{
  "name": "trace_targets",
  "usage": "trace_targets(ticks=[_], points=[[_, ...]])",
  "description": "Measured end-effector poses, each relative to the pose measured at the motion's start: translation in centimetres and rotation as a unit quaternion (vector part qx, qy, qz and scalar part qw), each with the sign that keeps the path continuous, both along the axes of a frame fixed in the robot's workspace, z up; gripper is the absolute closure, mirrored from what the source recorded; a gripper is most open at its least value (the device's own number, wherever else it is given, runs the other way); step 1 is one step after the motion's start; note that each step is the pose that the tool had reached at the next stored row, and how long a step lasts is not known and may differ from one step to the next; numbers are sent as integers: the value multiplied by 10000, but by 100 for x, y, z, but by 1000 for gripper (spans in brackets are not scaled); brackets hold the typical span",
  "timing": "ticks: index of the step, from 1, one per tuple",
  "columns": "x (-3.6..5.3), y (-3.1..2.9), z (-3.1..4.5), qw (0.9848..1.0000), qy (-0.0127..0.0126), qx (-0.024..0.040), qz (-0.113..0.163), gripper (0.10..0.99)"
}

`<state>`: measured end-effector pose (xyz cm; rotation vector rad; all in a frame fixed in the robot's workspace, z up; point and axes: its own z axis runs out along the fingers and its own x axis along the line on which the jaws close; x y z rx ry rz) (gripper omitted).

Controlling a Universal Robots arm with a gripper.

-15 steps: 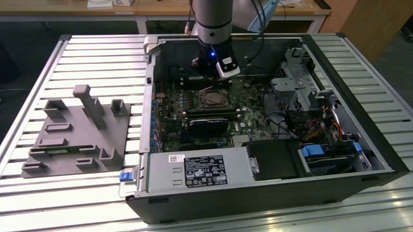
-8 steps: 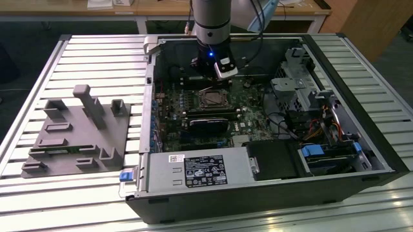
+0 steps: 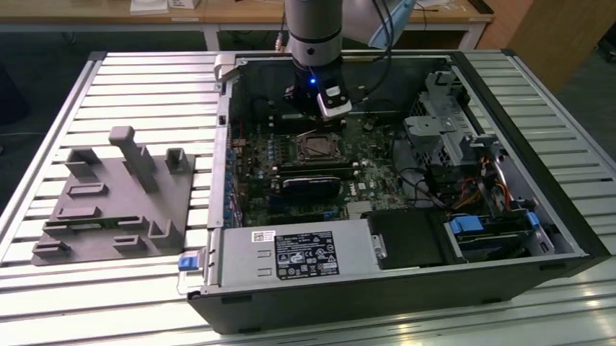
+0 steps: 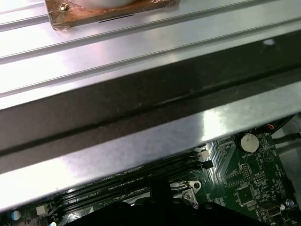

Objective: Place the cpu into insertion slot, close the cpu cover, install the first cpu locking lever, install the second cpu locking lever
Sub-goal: 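Install the first cpu locking lever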

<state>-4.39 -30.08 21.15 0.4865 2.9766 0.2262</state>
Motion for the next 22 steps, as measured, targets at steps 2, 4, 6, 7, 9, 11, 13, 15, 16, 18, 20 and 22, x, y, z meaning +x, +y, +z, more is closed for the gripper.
trace_targets(ticks=[2,4,6,7,9,11,13,15,16,18,20,22], points=[[-1,3,-4,10000,-8,0,-71,980],[-1,3,-8,10000,-11,-1,-82,980],[-10,4,-15,10000,-32,-1,-87,980],[-19,4,-21,10000,-42,0,-90,980],[-29,4,-29,9999,-47,0,-105,980],[-30,4,-31,9999,-47,-1,-116,980],[-30,4,-31,9999,-47,0,-117,980],[-30,4,-38,9999,-49,3,-117,980],[-30,4,-43,9999,-52,4,-123,980],[-31,4,-53,9999,-69,11,-156,980],[-32,3,-61,9998,-84,26,-194,980],[-32,6,-68,9997,-88,39,-234,980]])
